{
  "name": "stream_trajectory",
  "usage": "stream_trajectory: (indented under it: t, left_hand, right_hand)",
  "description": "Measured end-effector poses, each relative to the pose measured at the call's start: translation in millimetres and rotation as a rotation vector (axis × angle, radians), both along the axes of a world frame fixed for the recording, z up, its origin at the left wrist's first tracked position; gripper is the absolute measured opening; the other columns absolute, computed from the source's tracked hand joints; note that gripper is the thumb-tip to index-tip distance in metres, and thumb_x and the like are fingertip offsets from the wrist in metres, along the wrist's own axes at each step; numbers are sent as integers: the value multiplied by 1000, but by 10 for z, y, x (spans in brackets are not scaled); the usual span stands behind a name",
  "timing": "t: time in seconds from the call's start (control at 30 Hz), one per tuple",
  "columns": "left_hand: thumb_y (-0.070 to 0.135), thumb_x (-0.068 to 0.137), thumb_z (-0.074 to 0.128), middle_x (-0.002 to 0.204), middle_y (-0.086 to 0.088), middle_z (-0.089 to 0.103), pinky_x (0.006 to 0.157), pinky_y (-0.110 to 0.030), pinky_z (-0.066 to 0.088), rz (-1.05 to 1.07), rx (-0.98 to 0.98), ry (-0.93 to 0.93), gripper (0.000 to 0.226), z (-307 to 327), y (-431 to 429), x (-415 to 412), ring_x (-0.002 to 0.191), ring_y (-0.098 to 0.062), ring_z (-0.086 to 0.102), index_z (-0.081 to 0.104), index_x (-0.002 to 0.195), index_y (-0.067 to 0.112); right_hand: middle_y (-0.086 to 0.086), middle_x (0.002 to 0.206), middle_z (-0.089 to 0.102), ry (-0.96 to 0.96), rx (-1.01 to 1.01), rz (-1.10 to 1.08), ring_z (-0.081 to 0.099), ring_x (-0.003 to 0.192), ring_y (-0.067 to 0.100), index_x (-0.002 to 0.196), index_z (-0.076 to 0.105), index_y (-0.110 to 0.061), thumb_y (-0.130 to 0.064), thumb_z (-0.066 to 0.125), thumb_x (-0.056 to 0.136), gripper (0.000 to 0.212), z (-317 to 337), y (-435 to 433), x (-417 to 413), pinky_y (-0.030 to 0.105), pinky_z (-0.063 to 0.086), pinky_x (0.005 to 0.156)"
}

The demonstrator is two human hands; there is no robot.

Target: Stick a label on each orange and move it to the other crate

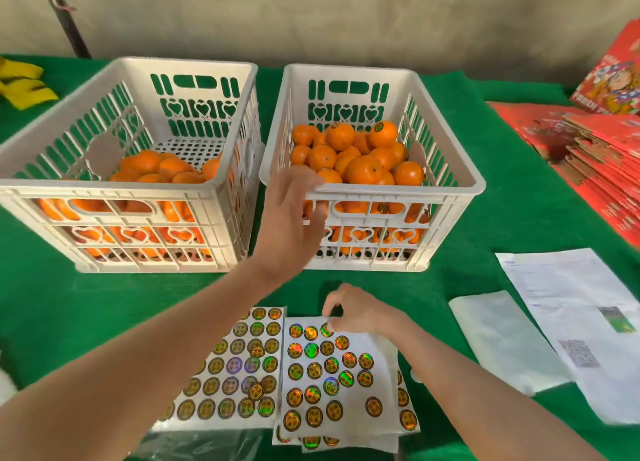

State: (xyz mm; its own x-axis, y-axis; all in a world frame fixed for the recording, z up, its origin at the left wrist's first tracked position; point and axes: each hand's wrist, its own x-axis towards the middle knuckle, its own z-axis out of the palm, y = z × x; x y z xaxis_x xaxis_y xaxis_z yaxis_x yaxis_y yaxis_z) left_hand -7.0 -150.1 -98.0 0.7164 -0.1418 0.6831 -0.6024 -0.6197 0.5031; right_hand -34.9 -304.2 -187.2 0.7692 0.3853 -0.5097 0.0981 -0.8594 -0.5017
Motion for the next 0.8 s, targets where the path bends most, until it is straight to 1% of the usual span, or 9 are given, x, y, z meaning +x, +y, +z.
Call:
stream_trajectory:
  t: [0.07, 0.13, 0.23, 0.27, 0.33, 0.43, 0.53, 0.7, 0.8]
  left_hand:
    - [4, 86, 59, 113, -10, 59, 99, -25, 36, -14, 51, 182, 24, -245, 64, -244, 110, -20, 49, 60, 110, 4]
    - [11, 87, 64, 116, -1, 60, 100, -24, 37, -34, 118, 615, 30, -419, 101, -347, 111, -15, 52, 60, 117, 12]
    - [19, 84, 66, 77, 0, 55, 69, -18, 44, -131, 270, 1114, 7, -554, 98, -310, 73, -14, 50, 59, 86, 18]
    - [19, 83, 65, 61, 1, 43, 52, -15, 35, -145, 280, 1174, 17, -545, 77, -302, 58, -13, 40, 53, 71, 16]
    - [19, 84, 66, 53, 1, 28, 41, -16, 21, -115, 181, 1269, 24, -574, 61, -278, 45, -10, 24, 51, 66, 11]
    - [18, 83, 69, 61, -1, 46, 56, -21, 33, -58, -35, 1355, 18, -621, 79, -300, 55, -13, 41, 59, 76, 6]
    - [8, 81, 71, 96, -17, 71, 90, -43, 51, -49, -355, 1422, 19, -659, 103, -312, 94, -35, 65, 71, 100, 5]
    - [-3, 84, 63, 90, -17, 73, 65, -30, 55, -130, -495, 1452, 19, -736, 64, -285, 77, -27, 70, 71, 100, 4]
    - [-2, 85, 61, 83, -16, 74, 61, -28, 55, -99, -547, 1476, 15, -747, 21, -272, 69, -26, 71, 73, 87, 7]
  right_hand:
    - [-3, 108, 53, -6, 5, 11, 48, 106, 11, 110, 64, -10, -13, 60, 89, 22, 19, -3, 7, 18, 31, 84]
    - [1, 110, 60, -56, 25, 24, 53, 100, 12, 106, 66, -8, -11, 60, 89, 18, 70, 2, 43, 17, 34, 79]
    - [-8, 90, 59, -137, 117, -13, 52, 87, 10, 98, 66, -8, -6, 59, 87, 13, 226, 7, 94, 17, 36, 73]
    - [-12, 84, 56, -150, 165, -27, 52, 84, 10, 95, 65, -9, -4, 59, 87, 11, 279, 6, 103, 17, 37, 70]
    - [-10, 83, 54, -177, 244, -54, 53, 84, 13, 87, 60, -16, -4, 59, 87, 12, 359, -12, 83, 13, 40, 67]
    - [2, 103, 58, -415, 273, -138, 51, 102, 16, 88, 60, -19, -6, 64, 85, 13, 342, -69, -30, 25, 39, 90]
    - [7, 100, 58, -714, 227, -232, 49, 102, 23, 85, 71, -11, -5, 69, 79, 9, 245, -106, -168, 36, 35, 93]
    - [5, 96, 59, -654, 132, -266, 51, 98, 22, 100, 73, -15, -24, 66, 85, 20, 83, -70, -291, 27, 35, 85]
    - [2, 92, 58, -658, 150, -306, 51, 93, 17, 93, 71, -12, -24, 65, 85, 15, 45, -48, -328, 24, 36, 79]
